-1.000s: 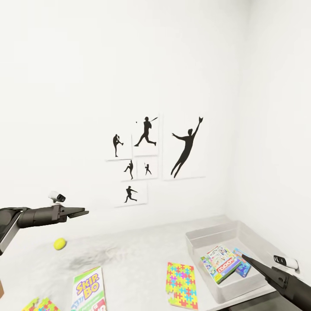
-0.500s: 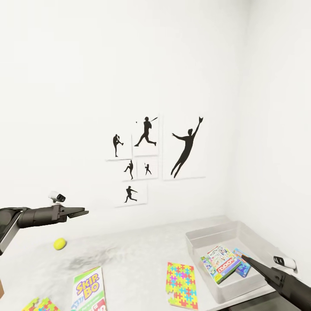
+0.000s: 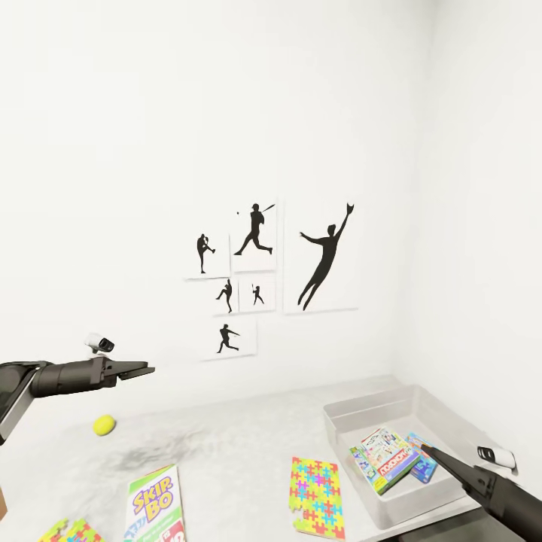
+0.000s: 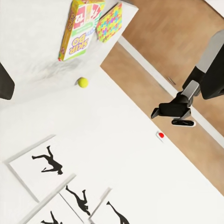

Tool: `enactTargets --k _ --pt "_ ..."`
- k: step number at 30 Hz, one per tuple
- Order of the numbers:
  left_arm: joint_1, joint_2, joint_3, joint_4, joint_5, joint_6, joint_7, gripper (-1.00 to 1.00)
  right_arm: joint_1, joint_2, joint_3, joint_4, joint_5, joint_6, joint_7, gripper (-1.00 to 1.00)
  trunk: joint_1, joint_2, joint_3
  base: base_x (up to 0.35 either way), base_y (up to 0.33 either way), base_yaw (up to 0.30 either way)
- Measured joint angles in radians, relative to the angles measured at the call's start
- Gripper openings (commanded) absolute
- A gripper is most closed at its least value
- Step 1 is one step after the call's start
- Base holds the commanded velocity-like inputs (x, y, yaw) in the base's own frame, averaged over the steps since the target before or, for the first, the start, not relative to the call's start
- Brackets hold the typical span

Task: Put all the toys in the child's room - the three board games (two on the bed and one on the table), the two jigsaw puzzles on the table, and the tennis ball on the table - inside the toy box on the table in the child's room.

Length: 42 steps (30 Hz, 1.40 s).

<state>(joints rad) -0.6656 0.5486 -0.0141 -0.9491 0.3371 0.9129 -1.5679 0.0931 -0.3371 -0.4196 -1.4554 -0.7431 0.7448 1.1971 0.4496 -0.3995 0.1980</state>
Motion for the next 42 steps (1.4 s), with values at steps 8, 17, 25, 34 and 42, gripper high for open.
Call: enactTargets --k 8,17,25,34,42 --pt "0.0 0.0 0.0 0.0 -0.001 0.0 0.0 1.0 0.0 0.0 0.001 0.001 -0.001 0.002 -0.002 1.0 0.0 0.0 0.0 0.0 0.0 0.0" --pt "0.0 0.0 0.0 0.0 -0.001 0.0 0.0 1.0 0.0 0.011 0.0 0.0 0.004 0.0 -0.003 1.0 0.0 0.0 0.0 0.0 0.0 0.029" --pt "0.0 -0.001 -0.001 0.0 0.0 0.0 0.0 1.0 -0.001 0.023 0.0 -0.004 0.008 0.0 -0.004 1.0 0.0 0.0 0.0 0.0 0.012 0.221" --pt "0.0 -0.001 -0.001 -0.001 0.0 0.0 0.0 1.0 -0.002 0.026 0.0 -0.003 0.009 0.0 -0.004 1.0 0.0 0.0 0.0 0.0 0.133 0.281" --pt "0.0 -0.001 -0.001 0.0 -0.001 0.0 0.0 1.0 -0.002 0.026 0.001 -0.001 0.01 0.0 -0.006 1.0 0.0 0.0 0.0 0.0 0.242 0.29"
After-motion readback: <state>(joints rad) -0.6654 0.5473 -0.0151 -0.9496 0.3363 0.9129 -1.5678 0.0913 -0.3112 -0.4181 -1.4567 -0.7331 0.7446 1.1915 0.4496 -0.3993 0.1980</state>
